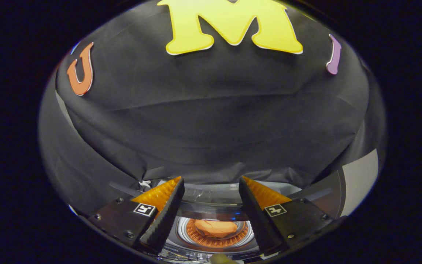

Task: Put the clothes into the washing machine and then close the washing machine lid.

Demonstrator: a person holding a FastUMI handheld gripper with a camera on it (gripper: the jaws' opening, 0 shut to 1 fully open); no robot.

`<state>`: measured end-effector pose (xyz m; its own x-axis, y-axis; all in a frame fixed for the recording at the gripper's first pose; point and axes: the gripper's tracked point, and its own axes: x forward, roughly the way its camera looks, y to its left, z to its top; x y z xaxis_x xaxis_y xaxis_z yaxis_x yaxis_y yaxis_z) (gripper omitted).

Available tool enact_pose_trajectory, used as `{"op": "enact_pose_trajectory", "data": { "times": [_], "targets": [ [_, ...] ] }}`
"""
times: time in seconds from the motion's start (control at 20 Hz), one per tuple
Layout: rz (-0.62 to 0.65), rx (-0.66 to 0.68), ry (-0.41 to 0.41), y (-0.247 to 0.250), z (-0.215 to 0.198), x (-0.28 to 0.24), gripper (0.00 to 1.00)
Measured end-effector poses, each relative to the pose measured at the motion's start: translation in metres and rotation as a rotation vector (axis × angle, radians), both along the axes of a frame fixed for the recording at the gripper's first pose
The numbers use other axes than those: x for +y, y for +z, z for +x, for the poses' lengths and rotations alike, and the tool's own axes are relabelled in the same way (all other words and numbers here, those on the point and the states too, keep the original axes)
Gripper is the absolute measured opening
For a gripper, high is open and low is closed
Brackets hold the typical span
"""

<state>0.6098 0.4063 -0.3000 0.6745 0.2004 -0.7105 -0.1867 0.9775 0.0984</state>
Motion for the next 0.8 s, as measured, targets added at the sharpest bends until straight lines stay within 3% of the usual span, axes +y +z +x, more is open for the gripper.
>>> {"op": "enact_pose_trajectory", "data": {
  "times": [0.8],
  "targets": [
    [-0.013,-0.059,0.002,-0.003,-0.042,-0.003,0.94]
  ]
}}
